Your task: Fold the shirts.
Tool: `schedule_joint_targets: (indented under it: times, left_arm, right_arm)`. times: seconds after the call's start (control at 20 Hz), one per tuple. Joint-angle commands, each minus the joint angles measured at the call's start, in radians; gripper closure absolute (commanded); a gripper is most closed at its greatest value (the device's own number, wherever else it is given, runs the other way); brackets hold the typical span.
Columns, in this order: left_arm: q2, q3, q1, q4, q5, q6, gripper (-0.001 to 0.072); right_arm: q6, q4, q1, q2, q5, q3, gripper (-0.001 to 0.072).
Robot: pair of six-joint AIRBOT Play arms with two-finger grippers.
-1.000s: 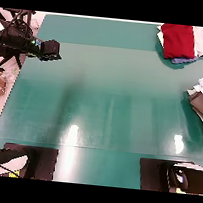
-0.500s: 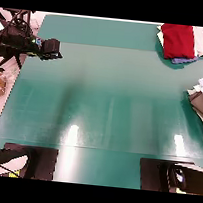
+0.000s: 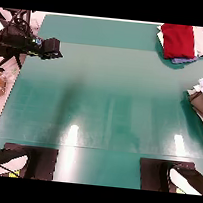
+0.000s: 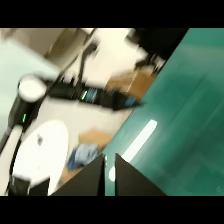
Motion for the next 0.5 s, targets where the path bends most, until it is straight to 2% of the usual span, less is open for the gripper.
schedule_joint_targets:
  times: [0.0,0.15,0.45]
  left_arm:
    - [0.001,0.001,0.000,0.000,0.017,-0.001,0.0681]
    - [0.001,0.001,0.000,0.000,0.016,0.000,0.0682]
    - [0.001,0.001,0.000,0.000,0.016,0.000,0.0682]
  right_arm:
    - [-0.088,-0.145,0.388,0.010,-0.163,-0.146,0.0644]
    - [-0.096,-0.129,0.421,0.008,-0.239,-0.197,0.0672]
    - [-0.096,-0.132,0.420,0.011,-0.230,-0.197,0.0671]
